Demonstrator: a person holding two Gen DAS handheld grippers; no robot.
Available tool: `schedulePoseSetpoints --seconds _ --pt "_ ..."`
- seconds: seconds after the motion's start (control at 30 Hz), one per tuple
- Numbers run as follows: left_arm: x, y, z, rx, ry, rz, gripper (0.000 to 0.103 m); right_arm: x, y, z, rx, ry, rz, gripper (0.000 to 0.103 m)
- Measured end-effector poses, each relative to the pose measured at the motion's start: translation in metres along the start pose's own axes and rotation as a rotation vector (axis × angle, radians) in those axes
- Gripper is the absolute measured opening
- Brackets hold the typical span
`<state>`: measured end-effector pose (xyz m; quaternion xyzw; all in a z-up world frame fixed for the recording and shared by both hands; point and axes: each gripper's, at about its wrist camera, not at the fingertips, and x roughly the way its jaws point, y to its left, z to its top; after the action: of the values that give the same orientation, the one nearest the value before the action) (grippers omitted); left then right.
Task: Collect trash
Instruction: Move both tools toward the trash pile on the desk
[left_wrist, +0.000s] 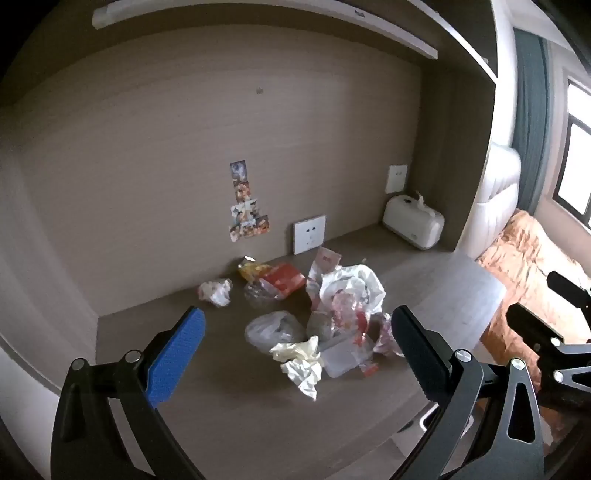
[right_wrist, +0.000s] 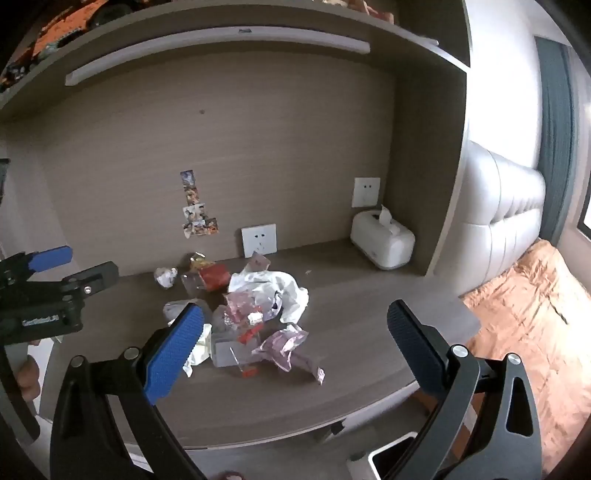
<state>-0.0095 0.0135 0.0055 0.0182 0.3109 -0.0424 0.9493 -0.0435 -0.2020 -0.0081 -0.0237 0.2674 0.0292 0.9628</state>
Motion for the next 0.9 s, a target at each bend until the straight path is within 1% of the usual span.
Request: schedulePoseSetpoints --seconds 0.07,0.1,0.13,0.17,0.23,0.33,0.4,0.43,0.47,0.53,0.57,0.63,0.67,0.73,0.83,0.9 --pt "-0.001 0.000 0.001 0.003 -0.005 0.011 0.099 -0.003 0.002 0.001 -0.020 -0.027 -0.063 0.099" --pt "-0.002 0.001 0.001 0.006 -0.009 0.016 0.099 -0.004 0.003 0.002 -0.027 -0.036 -0.080 0.099" --pt "-0.003 0.001 0.001 0.008 -0.014 0.017 0.099 -0.006 0.004 0.002 -0.031 -0.047 -0.082 0.099" --pt "-0.003 0.002 0.001 0.007 -0.017 0.011 0.099 -0.008 0.003 0.003 -0.023 -0.053 -0.061 0.099" --pt "-0.004 0.003 0.002 -0.002 -0.014 -0.018 0.099 -0.009 0.002 0.004 -0.007 -0.051 -0.038 0.099" --pt "-0.002 0.007 0.003 -0.035 0.004 -0.051 0.099 -0.010 0.006 0.006 -0.040 -0.058 -0.072 0.099" --pt "0.004 0.015 0.000 -0.056 0.010 -0.068 0.099 -0.012 0.012 0.005 -0.080 -0.092 -0.114 0.099" --pt "0.004 0.016 -0.001 -0.062 0.011 -0.073 0.099 -0.014 0.013 0.005 -0.092 -0.105 -0.109 0.099" --pt "0.005 0.017 -0.001 -0.066 0.012 -0.078 0.099 -0.018 0.015 0.005 -0.106 -0.130 -0.078 0.099" --pt "0.005 0.018 -0.001 -0.071 0.009 -0.091 0.099 -0.020 0.014 0.006 -0.094 -0.136 -0.025 0.099" --pt "0.004 0.019 -0.002 -0.074 0.007 -0.088 0.099 -0.020 0.013 0.007 -0.076 -0.130 0.038 0.099" --pt "0.003 0.019 -0.004 -0.076 -0.007 -0.094 0.099 -0.017 0.011 0.010 -0.057 -0.114 0.128 0.099" --pt "0.002 0.020 -0.004 -0.074 -0.014 -0.102 0.099 -0.013 0.009 0.011 -0.044 -0.091 0.167 0.099" --pt "-0.001 0.019 -0.004 -0.069 -0.026 -0.093 0.099 -0.011 0.012 0.012 -0.049 -0.076 0.164 0.099" --pt "-0.002 0.017 -0.005 -0.051 -0.038 -0.077 0.099 -0.015 0.013 0.012 -0.073 -0.095 0.143 0.099" --pt "-0.003 0.016 -0.006 -0.044 -0.043 -0.072 0.099 -0.016 0.017 0.011 -0.100 -0.092 0.122 0.099"
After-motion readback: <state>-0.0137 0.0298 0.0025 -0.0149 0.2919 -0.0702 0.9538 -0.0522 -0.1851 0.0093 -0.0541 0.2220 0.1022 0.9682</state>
